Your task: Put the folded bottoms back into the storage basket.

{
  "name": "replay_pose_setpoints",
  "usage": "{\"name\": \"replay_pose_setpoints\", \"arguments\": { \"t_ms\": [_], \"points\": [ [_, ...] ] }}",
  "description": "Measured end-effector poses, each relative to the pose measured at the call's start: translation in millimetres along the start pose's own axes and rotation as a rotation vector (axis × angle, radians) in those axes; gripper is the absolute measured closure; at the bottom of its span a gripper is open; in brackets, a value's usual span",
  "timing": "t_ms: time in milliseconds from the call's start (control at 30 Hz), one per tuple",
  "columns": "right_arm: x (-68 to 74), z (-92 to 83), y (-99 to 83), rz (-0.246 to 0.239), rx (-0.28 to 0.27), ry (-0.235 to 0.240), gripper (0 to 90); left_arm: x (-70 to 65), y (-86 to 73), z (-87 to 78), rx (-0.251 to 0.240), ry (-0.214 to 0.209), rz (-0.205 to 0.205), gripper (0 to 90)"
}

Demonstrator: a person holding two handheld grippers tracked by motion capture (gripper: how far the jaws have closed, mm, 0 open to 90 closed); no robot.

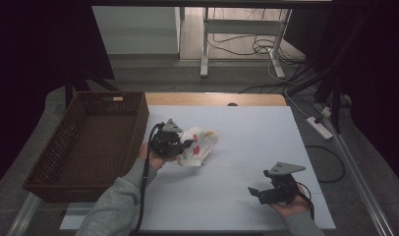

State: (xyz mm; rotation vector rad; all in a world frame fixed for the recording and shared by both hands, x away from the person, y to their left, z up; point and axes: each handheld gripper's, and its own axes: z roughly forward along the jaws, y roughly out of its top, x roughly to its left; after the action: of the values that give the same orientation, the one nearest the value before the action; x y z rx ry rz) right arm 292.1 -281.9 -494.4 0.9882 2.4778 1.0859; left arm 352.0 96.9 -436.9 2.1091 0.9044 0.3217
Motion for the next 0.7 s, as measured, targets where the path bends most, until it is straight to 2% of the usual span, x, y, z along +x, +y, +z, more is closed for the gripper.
{"name": "replay_pose_setpoints", "arguments": {
  "t_ms": [700],
  "points": [
    [0.2, 0.5, -0.1, -0.002, 0.005, -0.002, 11.7, -4.6, -1.4, -16.7, -0.039, 0.005, 0.005, 75.1]
  ]
}}
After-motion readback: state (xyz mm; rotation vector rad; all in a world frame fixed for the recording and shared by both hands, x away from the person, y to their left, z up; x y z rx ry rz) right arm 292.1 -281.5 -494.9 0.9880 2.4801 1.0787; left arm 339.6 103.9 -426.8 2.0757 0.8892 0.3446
